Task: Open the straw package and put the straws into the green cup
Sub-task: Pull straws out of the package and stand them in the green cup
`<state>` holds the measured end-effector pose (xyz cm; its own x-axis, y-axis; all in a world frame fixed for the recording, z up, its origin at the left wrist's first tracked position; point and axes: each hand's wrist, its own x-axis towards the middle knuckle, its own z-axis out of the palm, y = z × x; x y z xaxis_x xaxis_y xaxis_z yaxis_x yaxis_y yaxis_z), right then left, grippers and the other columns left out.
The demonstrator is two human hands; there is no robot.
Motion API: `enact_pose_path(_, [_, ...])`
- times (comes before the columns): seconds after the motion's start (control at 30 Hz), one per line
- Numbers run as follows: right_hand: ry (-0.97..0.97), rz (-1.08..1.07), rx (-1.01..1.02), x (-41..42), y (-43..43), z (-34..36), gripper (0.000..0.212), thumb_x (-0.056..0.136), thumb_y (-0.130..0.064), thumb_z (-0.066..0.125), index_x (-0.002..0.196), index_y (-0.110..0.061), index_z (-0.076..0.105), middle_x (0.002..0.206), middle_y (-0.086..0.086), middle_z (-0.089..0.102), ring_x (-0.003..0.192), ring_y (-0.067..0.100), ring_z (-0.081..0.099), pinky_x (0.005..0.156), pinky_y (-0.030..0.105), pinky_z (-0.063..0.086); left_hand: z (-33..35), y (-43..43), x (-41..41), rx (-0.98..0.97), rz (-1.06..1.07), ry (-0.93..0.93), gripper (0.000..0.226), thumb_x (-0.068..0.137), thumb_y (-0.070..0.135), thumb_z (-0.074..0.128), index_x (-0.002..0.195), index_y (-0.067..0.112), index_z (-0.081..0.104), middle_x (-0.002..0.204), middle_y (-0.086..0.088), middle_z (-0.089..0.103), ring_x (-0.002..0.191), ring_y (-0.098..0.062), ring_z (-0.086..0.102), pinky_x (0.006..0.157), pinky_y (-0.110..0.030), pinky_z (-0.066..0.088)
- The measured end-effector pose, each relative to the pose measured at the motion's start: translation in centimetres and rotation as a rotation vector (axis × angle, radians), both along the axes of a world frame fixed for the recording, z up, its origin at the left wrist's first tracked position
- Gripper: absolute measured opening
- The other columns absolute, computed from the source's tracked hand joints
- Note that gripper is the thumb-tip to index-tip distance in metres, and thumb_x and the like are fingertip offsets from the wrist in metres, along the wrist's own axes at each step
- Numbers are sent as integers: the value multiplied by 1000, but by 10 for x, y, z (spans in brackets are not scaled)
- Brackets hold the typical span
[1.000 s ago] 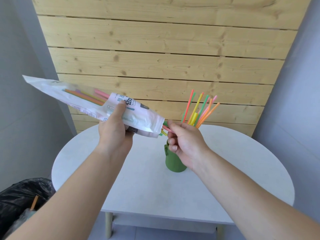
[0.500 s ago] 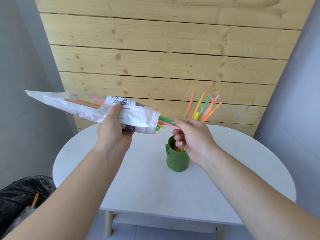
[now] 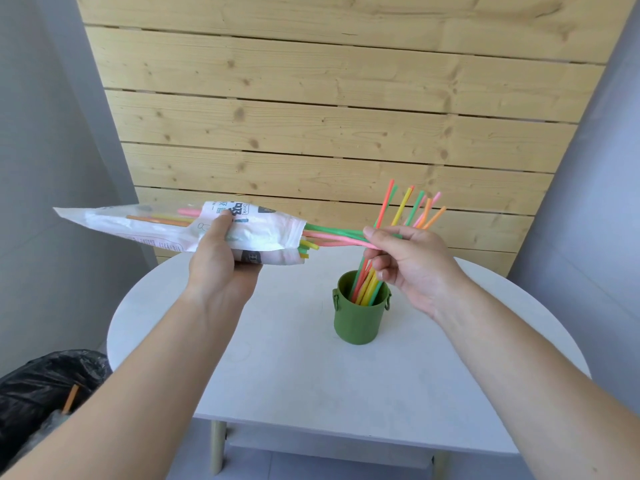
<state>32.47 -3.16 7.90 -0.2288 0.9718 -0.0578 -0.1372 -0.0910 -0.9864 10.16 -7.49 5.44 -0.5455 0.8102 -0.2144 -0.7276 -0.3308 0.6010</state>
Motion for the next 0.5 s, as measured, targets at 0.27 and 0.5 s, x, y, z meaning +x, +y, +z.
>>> enact_pose_path(0.27, [-191, 64, 110, 56, 23, 31, 5, 91, -8, 69, 88, -4, 70, 58, 5, 66, 41, 6, 53, 39, 17, 44, 3, -3, -9, -2, 15, -34, 9, 102, 18, 63, 108, 11, 65, 80, -3, 81, 81, -18, 79, 87, -41, 63])
enact_pose_path(0.5, [-351, 8, 126, 104, 29, 46, 7, 92, -10, 68, 91, -2, 69, 57, 3, 66, 41, 6, 54, 40, 16, 44, -5, -2, -13, -23, 31, -39, 27, 100, 19, 66, 126, 11, 64, 101, -3, 80, 92, -19, 80, 87, -42, 64])
